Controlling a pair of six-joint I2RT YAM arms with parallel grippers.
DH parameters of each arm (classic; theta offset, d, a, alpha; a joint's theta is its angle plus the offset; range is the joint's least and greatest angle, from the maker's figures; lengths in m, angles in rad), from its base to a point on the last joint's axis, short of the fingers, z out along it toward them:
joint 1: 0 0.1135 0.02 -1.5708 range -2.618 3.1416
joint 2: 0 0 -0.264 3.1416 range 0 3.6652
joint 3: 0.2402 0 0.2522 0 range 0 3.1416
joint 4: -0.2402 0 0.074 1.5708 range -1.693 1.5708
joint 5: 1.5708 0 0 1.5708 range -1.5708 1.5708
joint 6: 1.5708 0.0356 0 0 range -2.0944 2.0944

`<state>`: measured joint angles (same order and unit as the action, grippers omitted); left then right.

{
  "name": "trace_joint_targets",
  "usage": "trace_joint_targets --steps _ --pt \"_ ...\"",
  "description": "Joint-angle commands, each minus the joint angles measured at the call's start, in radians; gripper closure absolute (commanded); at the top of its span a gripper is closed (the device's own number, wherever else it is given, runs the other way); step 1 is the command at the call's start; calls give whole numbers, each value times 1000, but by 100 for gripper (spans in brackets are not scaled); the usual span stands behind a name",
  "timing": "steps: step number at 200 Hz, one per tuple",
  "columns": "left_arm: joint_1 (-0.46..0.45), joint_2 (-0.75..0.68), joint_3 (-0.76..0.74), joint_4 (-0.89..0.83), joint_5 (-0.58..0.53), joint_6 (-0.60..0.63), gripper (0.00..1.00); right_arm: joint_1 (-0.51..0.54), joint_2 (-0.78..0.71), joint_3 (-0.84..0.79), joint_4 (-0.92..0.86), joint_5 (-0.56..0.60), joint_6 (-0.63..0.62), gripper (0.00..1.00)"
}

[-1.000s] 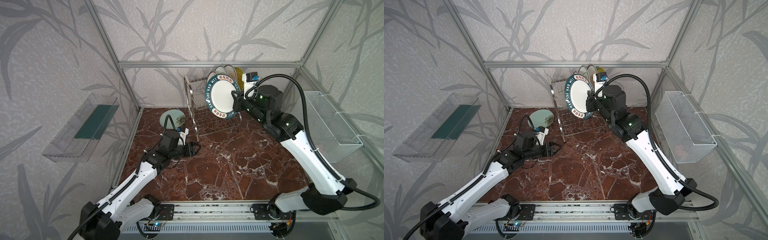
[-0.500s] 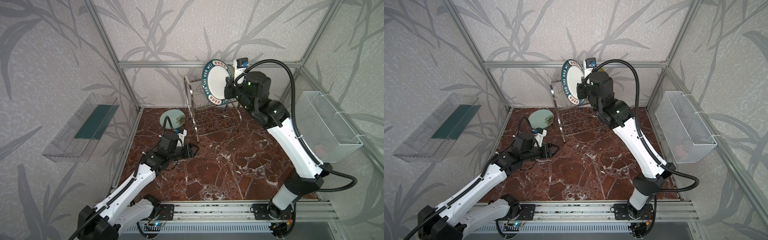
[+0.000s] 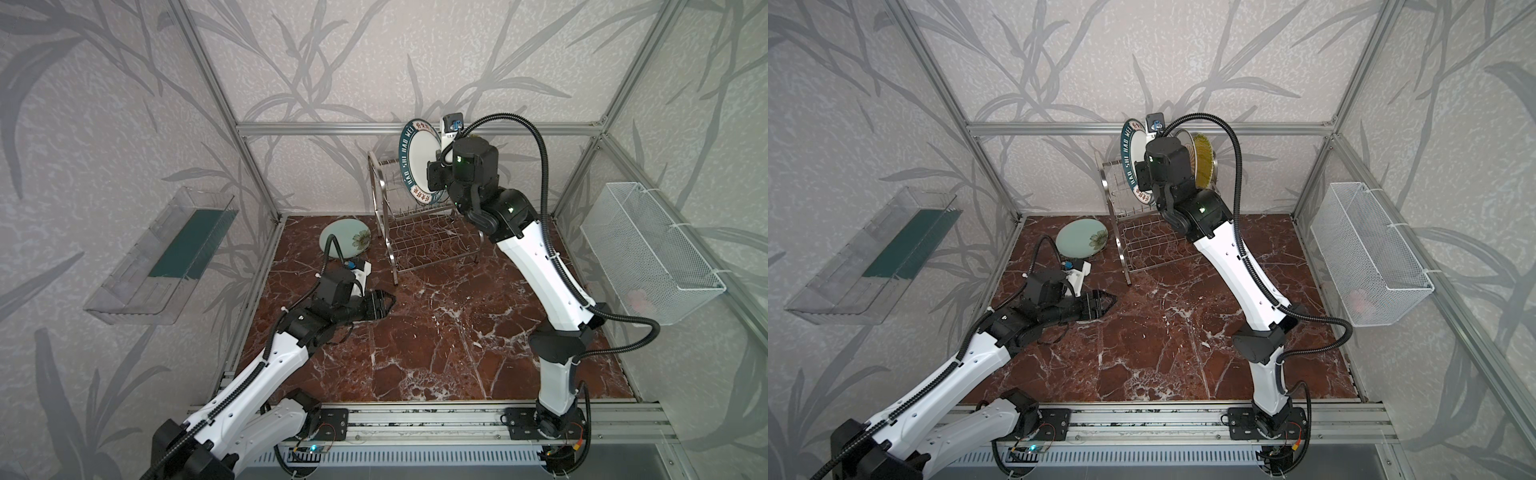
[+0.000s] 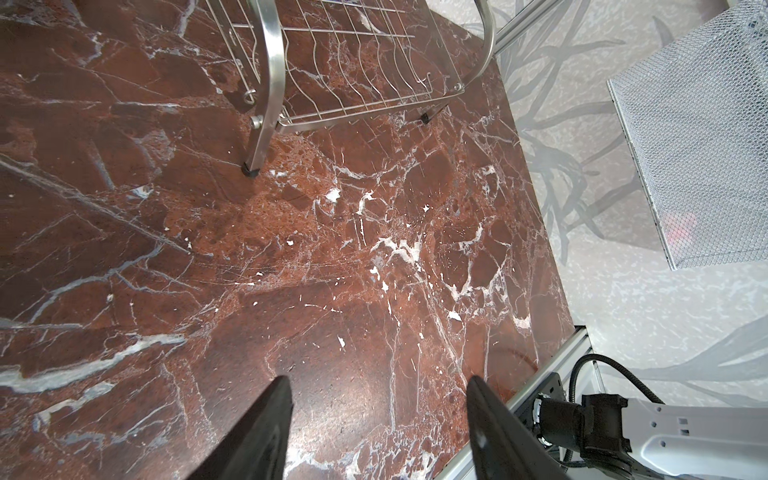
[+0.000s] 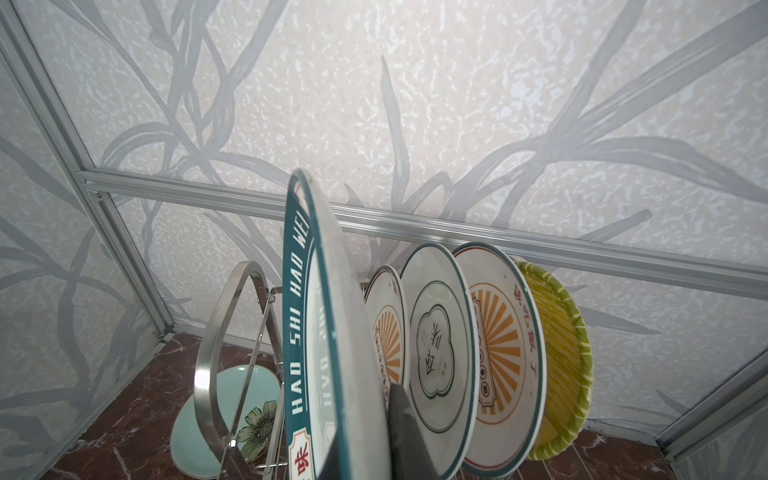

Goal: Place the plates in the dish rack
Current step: 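Lower the plate with the right gripper into the rack slot beside the sunburst plate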

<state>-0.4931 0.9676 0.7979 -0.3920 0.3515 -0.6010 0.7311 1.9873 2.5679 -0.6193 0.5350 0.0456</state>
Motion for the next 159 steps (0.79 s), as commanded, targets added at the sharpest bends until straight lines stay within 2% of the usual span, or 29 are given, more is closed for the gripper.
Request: trace_joint_targets --steps 1,64,159 --pt "6 -21 -15 -29 -24 19 35 10 14 71 39 60 -12 100" --pt "7 -25 -20 -30 -26 17 35 13 100 141 39 119 -2 100" --pt "10 -44 -31 -55 -45 25 35 14 201 199 58 138 1 100"
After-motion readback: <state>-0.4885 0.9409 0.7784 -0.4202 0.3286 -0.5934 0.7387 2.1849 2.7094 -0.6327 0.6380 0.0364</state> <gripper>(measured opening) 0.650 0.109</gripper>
